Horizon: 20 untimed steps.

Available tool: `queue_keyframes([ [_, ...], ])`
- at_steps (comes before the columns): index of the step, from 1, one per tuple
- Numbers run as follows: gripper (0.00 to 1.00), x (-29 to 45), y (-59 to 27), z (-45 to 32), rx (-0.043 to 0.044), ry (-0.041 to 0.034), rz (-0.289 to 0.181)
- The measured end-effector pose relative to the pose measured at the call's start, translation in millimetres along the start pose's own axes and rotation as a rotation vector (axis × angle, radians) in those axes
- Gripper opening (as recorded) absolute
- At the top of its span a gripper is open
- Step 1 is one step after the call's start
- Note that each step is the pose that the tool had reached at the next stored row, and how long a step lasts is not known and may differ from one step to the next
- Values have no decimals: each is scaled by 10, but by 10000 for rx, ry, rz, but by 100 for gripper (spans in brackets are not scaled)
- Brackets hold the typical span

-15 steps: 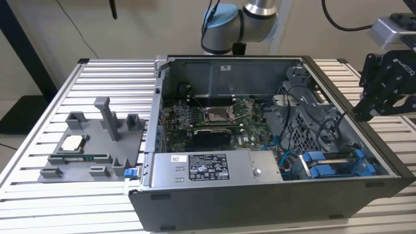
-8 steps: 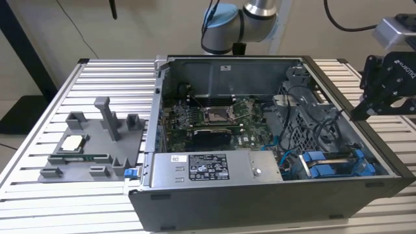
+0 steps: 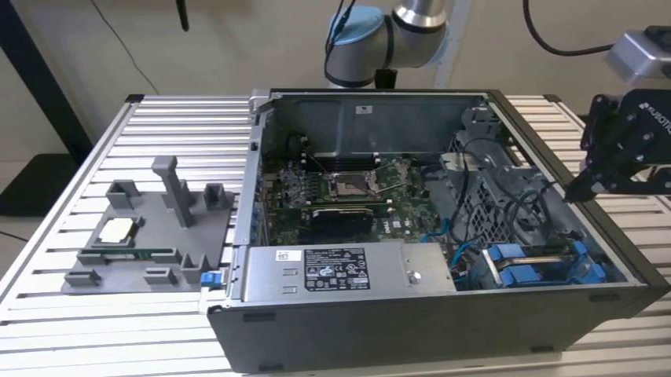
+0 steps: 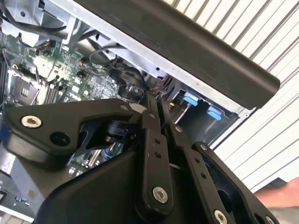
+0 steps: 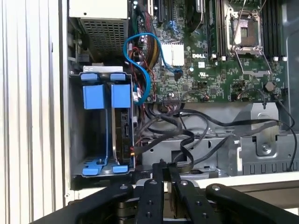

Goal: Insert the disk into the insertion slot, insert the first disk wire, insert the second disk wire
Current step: 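Insert the second disk wire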

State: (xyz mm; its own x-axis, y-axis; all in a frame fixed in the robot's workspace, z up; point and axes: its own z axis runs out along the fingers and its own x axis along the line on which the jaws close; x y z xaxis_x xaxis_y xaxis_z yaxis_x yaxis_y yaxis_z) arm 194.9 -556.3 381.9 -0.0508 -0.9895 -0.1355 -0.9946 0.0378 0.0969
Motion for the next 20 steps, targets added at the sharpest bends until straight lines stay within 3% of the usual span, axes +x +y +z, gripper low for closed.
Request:
queue_keyframes([
  [8, 16, 20, 270, 20, -2, -14, -1],
  [15, 16, 21, 318, 23, -1, -24, 0],
  [18, 16, 28, 444, 35, 26, -25, -5],
  [20, 16, 31, 501, 41, 97, -21, -19],
])
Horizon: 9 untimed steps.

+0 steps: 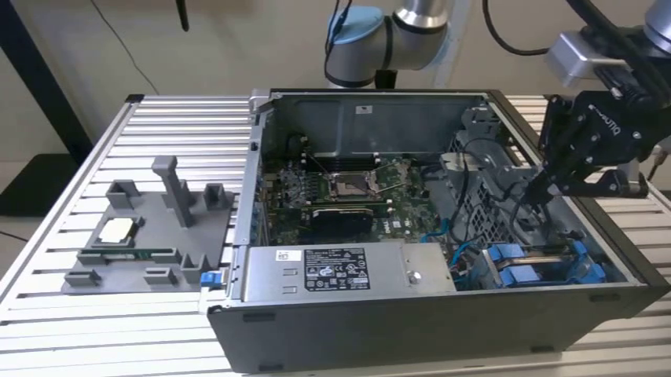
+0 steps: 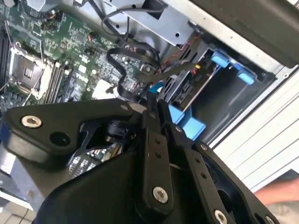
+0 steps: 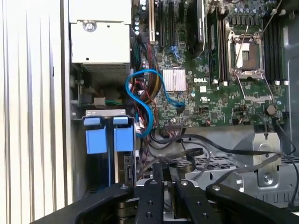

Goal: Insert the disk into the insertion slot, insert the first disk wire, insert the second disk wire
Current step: 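Insert the second disk wire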

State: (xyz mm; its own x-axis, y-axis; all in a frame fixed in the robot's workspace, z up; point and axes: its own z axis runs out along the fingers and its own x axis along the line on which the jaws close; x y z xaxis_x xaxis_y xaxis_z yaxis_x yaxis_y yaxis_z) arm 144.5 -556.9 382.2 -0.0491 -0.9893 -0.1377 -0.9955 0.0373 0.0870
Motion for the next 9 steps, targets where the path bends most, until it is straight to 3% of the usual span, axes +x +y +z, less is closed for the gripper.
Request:
queue_keyframes([
  [2, 16, 7, 31, 2, 84, 28, -25],
  [9, 16, 47, 73, -1, 175, 245, -54],
])
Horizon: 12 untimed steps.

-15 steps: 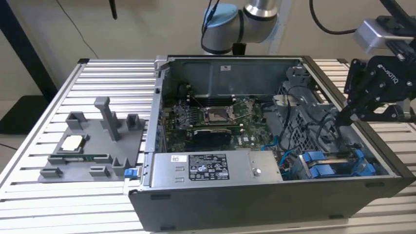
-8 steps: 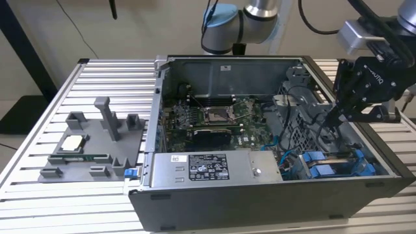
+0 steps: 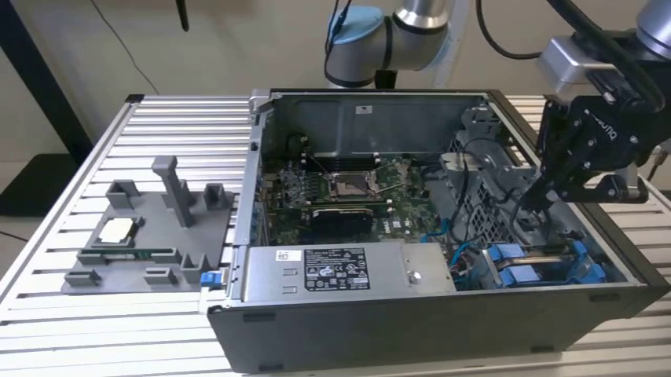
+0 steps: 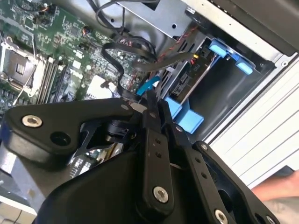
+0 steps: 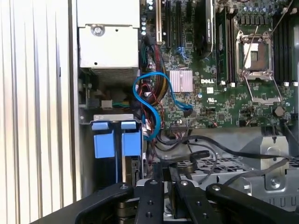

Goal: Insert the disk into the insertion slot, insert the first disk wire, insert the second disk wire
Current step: 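Insert the second disk wire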

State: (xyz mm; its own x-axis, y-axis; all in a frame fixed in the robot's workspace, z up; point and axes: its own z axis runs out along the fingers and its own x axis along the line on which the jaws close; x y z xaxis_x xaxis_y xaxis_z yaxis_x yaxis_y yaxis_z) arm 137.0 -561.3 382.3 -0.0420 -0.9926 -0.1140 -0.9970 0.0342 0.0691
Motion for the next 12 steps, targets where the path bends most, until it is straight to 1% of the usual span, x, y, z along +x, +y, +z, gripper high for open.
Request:
queue_keyframes([
  [1, 16, 5, 13, 0, 7, 15, -5],
  [4, 16, 20, 69, 5, 44, 23, -25],
  [5, 16, 24, 91, 6, 82, 25, -37],
  [6, 16, 27, 112, 8, 141, 26, -50],
  [7, 16, 30, 132, 13, 222, 22, -63],
  [9, 16, 33, 163, 20, 452, 16, -97],
  [12, 16, 35, 194, 27, 905, 1, -163],
])
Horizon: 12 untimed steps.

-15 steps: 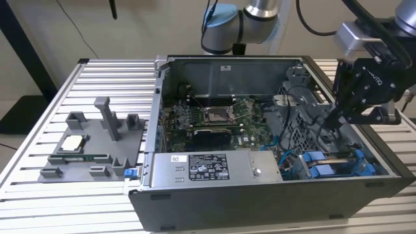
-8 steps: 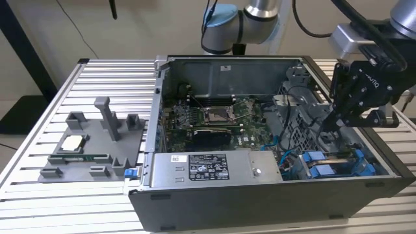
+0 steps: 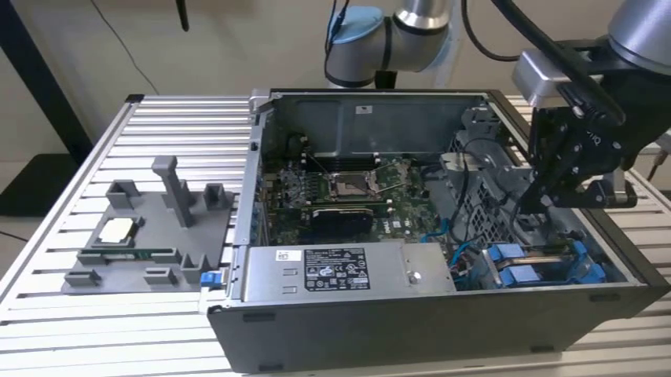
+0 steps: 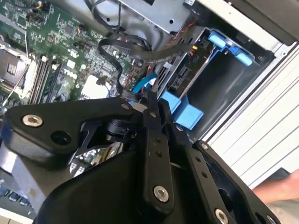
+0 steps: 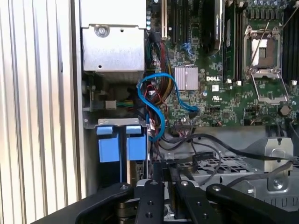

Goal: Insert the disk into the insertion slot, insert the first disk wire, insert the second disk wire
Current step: 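Insert the second disk wire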

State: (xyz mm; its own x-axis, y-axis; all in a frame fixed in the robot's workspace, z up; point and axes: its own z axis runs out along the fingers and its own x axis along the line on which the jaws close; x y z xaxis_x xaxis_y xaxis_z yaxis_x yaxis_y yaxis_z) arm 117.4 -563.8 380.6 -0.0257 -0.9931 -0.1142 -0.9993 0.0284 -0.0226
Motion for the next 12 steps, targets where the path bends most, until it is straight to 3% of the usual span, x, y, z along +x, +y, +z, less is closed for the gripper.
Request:
queue_keyframes([
  [2, 16, 1, 13, 5, 270, -9, -39],
  [3, 16, 2, 14, 6, 321, -10, -45],
  [8, 16, 1, 13, 6, 331, -10, -47],
  [12, 16, 3, 16, 22, 505, -14, -67],
])
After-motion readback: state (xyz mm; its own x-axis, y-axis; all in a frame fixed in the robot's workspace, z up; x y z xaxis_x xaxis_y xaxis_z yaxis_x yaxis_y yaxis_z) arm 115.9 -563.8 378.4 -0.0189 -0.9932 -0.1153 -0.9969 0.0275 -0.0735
